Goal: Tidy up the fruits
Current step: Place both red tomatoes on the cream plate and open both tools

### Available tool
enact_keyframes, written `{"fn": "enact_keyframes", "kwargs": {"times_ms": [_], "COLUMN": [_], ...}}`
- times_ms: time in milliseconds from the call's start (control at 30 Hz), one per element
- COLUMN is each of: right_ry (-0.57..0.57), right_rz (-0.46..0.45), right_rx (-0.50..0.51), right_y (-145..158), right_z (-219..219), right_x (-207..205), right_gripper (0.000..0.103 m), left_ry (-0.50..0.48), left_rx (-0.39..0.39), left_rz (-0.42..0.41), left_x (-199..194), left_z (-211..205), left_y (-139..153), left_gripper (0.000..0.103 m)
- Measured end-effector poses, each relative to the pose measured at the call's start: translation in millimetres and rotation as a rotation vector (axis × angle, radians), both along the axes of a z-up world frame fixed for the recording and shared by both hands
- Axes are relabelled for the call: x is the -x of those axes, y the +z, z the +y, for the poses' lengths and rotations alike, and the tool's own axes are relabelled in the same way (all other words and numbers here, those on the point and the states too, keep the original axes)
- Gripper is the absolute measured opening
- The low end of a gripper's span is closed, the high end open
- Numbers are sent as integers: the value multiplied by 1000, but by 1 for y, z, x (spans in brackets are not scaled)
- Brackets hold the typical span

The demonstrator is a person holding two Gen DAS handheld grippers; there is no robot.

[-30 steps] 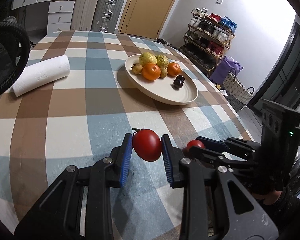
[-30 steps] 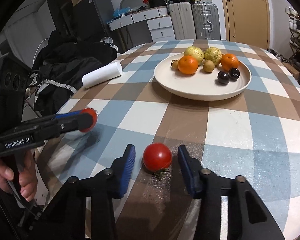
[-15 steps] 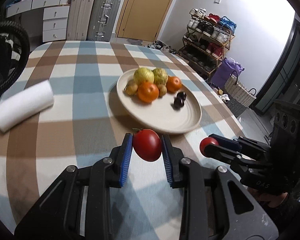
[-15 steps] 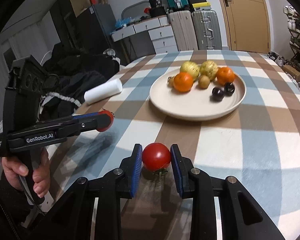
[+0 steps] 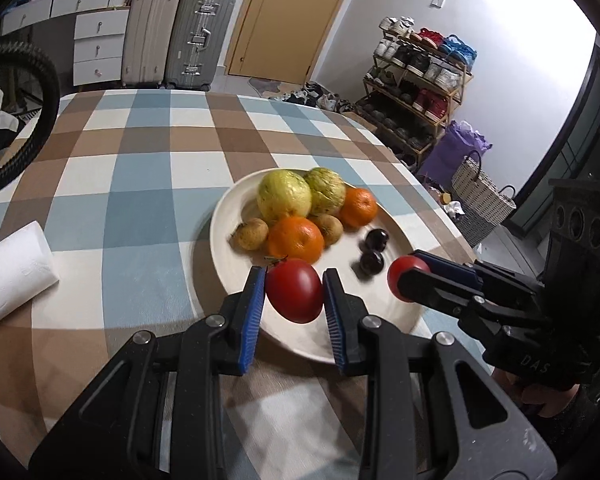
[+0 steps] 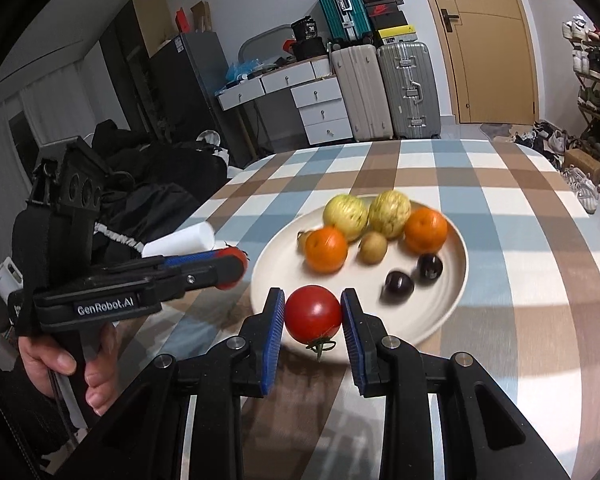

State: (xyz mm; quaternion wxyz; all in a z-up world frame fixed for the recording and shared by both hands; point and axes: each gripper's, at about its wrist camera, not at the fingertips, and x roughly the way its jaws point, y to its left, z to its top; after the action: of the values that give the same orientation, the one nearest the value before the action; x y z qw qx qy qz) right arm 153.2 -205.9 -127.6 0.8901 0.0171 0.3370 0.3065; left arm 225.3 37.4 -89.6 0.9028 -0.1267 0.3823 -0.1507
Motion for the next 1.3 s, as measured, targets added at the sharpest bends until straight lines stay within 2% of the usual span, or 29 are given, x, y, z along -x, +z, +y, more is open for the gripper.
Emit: {"fn": "enact_keyframes", "kwargs": {"times_ms": [400,933,1000,1167,1300], "right_ry": [6,-25,-26,-38,-53], "right_rz": [11,56,61,24,-17], "right_rx": [14,31,24,-4,-30], "right_y": [-6,-22,-22,-13,1], "right_z": [12,18,17,12,5], "right_x": [-54,-77,-77,-71,-58], "right_gripper": [30,30,31,37,45], "left_ry": [25,26,36,65,85], "left_rx": [14,12,3,-7,-10], "left_rz": [11,45,44,5,-24], "left_x": [-33,-42,-41,-31,-18], "left_z": [5,4,4,5,7], "left_y": [-20,-29,-28,-15,-3], "left_gripper": [27,27,30,51,56]}}
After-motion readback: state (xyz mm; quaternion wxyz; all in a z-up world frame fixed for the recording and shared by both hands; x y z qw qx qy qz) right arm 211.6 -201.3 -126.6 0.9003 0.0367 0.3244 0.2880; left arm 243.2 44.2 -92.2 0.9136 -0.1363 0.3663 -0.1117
